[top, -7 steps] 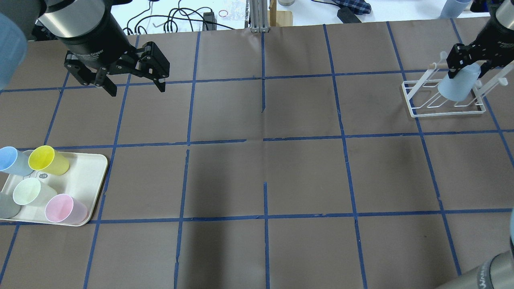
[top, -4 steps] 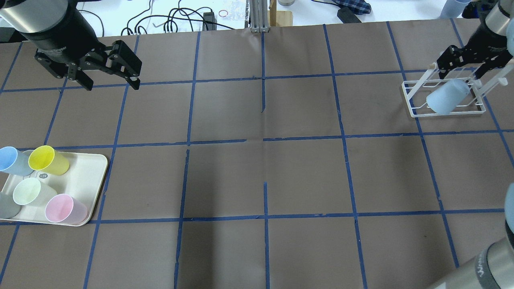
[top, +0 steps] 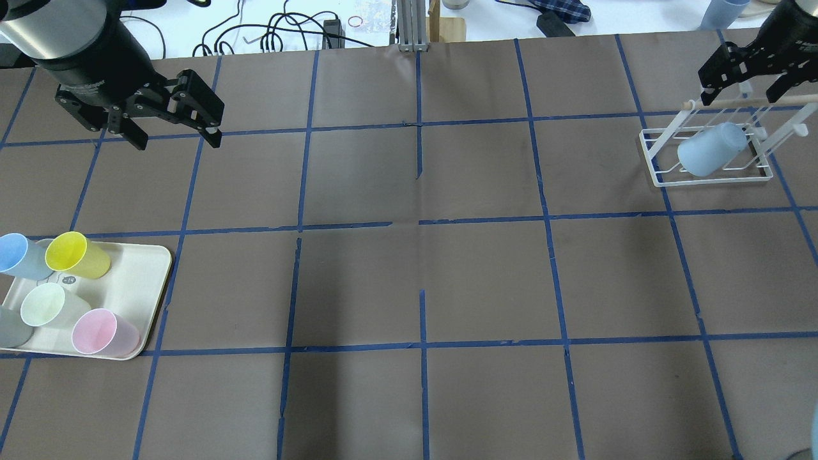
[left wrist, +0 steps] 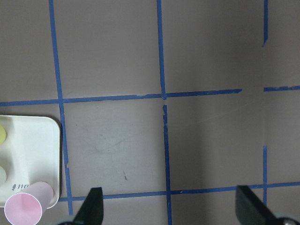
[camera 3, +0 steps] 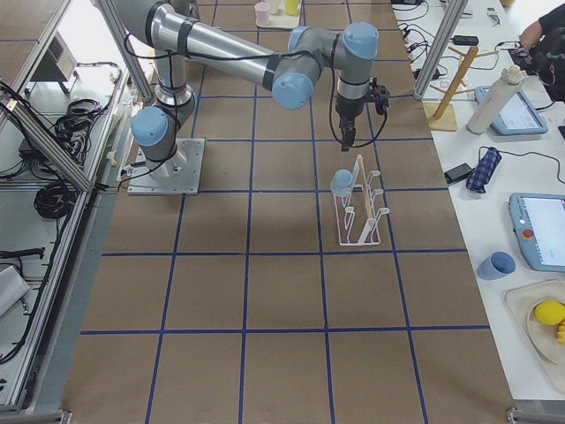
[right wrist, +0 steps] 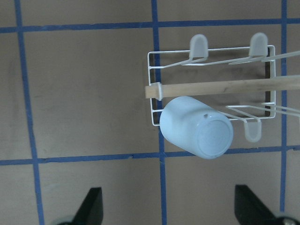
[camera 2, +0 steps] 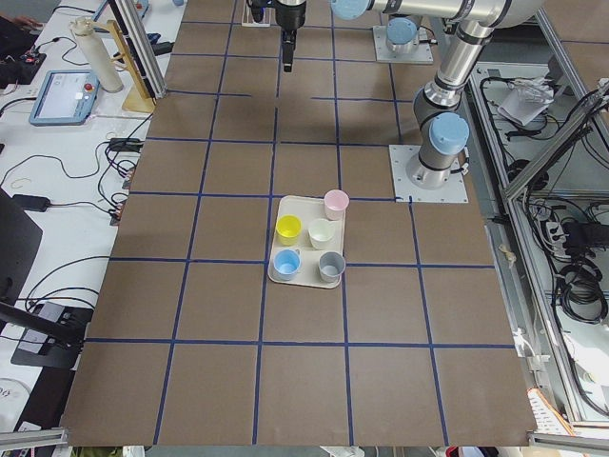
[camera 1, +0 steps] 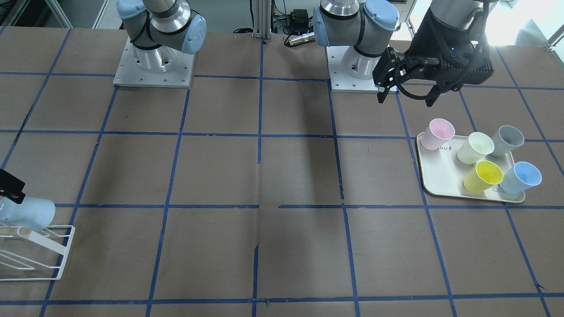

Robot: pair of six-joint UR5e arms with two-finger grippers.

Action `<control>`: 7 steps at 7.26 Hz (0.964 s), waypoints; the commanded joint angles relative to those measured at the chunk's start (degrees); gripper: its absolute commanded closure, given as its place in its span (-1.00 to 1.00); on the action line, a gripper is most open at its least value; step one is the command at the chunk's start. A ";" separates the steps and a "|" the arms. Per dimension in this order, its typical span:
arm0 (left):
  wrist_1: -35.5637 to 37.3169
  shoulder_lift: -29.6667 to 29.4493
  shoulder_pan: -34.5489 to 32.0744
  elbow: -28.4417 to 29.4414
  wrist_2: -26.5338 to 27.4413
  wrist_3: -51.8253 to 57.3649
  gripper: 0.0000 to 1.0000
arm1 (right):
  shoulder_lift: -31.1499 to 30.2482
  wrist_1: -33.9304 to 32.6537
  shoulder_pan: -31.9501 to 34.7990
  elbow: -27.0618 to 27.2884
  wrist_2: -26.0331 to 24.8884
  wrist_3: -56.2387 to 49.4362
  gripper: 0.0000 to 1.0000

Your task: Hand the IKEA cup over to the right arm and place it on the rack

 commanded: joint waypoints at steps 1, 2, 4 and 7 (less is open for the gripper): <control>0.08 -0.02 0.01 -0.03 0.19 0.02 -1.00 | -3.34 8.85 7.08 -5.92 0.53 2.47 -1.00; 0.08 -0.02 0.01 -0.11 0.19 0.11 -1.00 | -3.69 12.28 10.77 -7.52 0.53 4.49 -1.00; 0.08 -0.02 0.01 -0.12 0.27 0.37 -1.00 | -7.02 18.17 18.50 -7.27 0.53 9.39 -1.00; -0.18 0.07 0.01 -0.38 0.36 0.29 -1.00 | -8.87 20.49 24.95 -4.57 0.79 15.30 -0.99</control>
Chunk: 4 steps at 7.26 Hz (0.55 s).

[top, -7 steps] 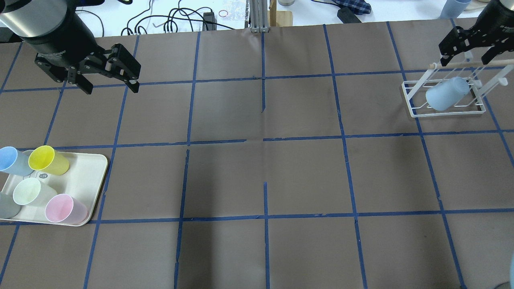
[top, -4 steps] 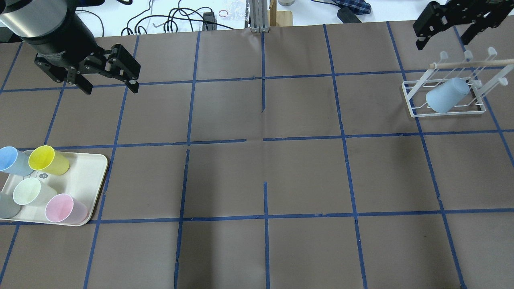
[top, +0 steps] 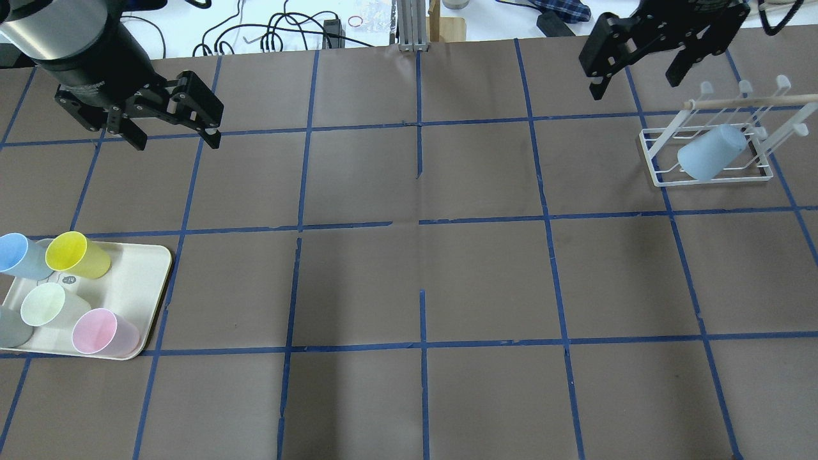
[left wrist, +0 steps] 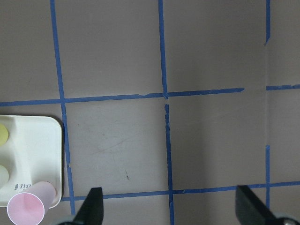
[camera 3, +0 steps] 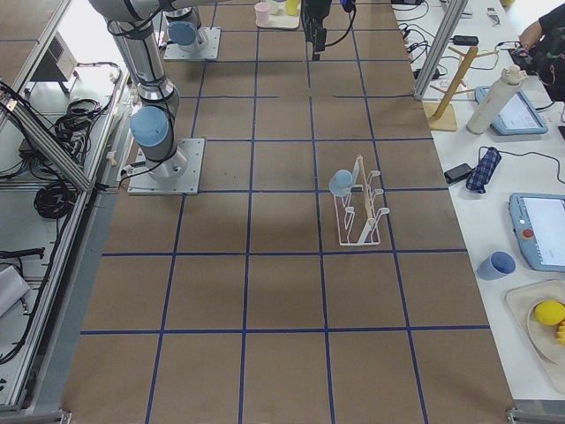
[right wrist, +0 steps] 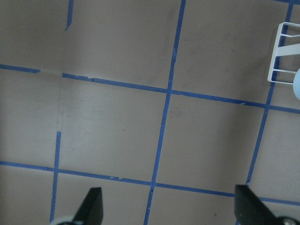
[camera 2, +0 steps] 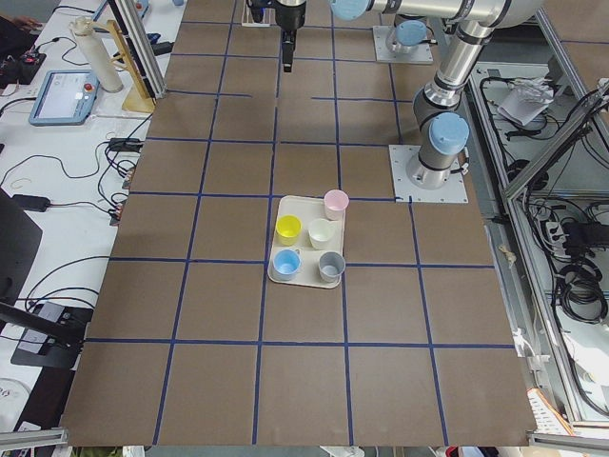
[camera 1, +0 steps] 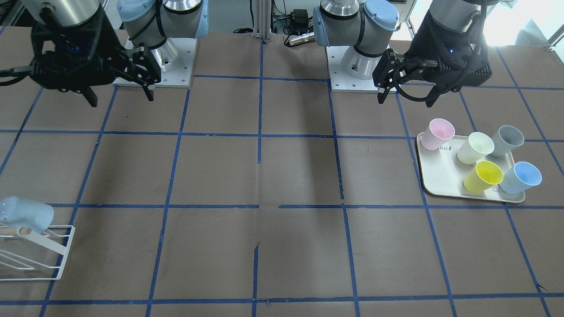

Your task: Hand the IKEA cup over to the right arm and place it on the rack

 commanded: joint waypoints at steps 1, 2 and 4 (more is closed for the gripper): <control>0.04 0.21 -0.09 -0.48 -0.09 -0.15 -1.00 | -2.11 0.13 2.16 4.93 0.27 2.67 -0.99; 0.12 0.30 -0.09 -0.74 -0.01 -0.15 -1.00 | -3.51 -1.19 2.16 7.48 0.27 2.67 -0.96; 0.30 0.30 -0.09 -0.74 -0.09 -0.24 -1.00 | -4.49 -2.25 2.16 8.74 0.18 2.58 -1.00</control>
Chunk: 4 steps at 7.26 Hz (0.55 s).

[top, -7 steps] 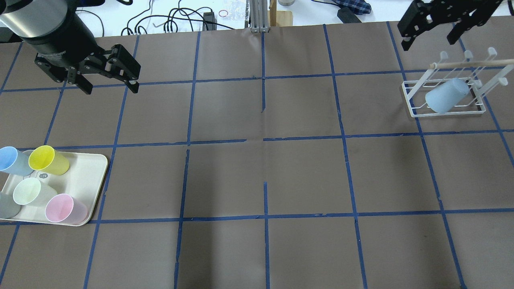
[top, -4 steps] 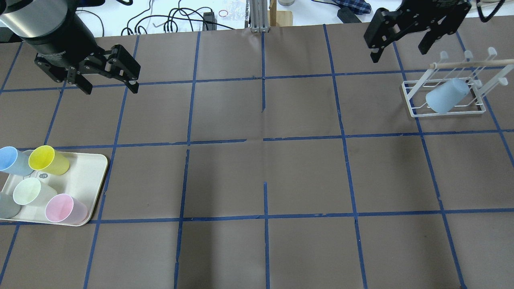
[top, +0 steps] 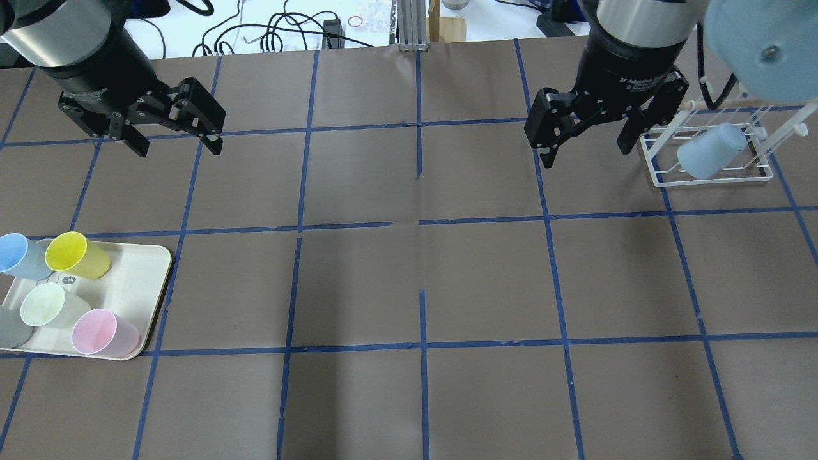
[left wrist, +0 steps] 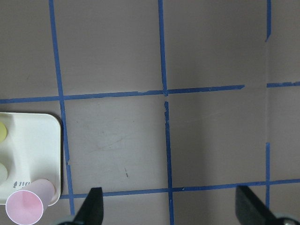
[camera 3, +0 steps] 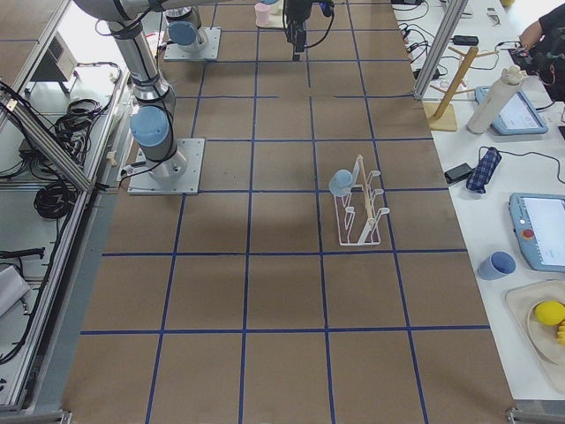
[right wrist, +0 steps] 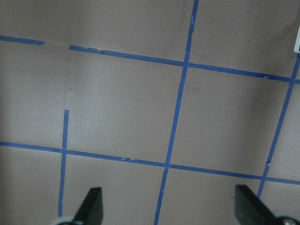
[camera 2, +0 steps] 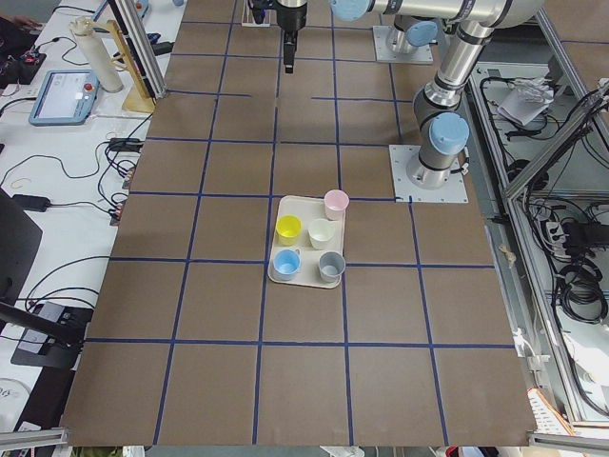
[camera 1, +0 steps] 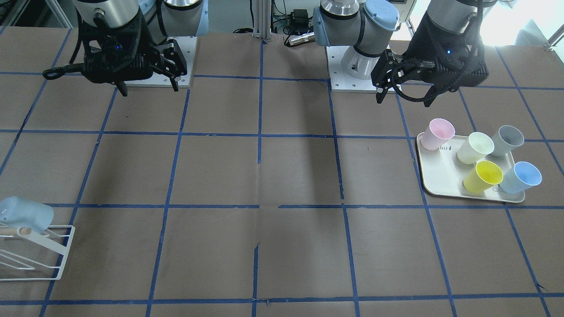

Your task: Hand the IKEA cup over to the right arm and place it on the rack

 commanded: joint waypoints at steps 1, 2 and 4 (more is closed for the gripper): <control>0.24 0.03 -0.01 -0.02 -0.03 -0.07 -1.00 | -0.26 -2.02 0.04 0.88 -0.03 -0.07 -1.00; 0.24 0.03 -0.01 -0.02 -0.03 -0.16 -1.00 | 0.01 -5.52 0.12 0.88 0.06 0.10 -1.00; 0.24 0.03 -0.01 -0.02 -0.03 -0.16 -1.00 | 0.01 -6.87 0.04 0.88 1.80 3.68 -1.00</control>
